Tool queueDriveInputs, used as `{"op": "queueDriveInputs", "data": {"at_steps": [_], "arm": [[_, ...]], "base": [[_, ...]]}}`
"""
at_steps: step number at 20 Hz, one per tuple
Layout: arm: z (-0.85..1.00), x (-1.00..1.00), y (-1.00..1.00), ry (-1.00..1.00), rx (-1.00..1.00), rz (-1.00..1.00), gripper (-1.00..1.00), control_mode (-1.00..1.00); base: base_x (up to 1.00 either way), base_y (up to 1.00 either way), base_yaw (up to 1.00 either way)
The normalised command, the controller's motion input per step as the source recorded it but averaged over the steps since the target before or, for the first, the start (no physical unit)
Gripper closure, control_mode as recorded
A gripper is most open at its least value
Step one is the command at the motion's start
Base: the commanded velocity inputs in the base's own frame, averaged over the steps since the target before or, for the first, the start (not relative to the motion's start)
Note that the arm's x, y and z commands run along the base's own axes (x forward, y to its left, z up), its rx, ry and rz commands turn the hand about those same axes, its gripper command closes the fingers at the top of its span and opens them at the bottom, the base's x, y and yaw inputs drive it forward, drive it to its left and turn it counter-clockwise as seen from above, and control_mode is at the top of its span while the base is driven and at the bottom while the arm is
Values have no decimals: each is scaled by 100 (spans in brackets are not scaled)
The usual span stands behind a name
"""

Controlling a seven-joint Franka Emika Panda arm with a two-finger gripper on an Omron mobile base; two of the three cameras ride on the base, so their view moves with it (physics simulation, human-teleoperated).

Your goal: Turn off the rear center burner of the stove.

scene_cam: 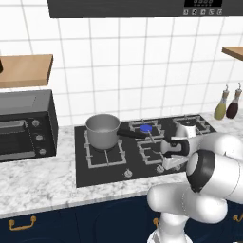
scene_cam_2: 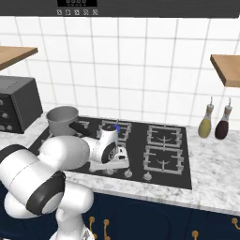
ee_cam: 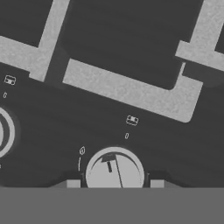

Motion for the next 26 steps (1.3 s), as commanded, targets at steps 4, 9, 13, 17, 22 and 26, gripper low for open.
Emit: {"op": "queueDriveInputs", "data": {"at_steps": [4,9,13,17,22,26], "arm": [[0,-7,2,0,0,-12,100,-100],[0,0,0,1,0,-27,100,-100],[0,0,0,2,0,-34,100,-100],[-5,0,0,0,0,-36,100,-100],[-5,0,0,0,0,-33,100,-100],[-7,0,0,0,0,-27,100,-100]], "base": [[0,0,0],[0,0,0],[0,0,0],[0,0,0],[0,0,0],[0,0,0]]}}
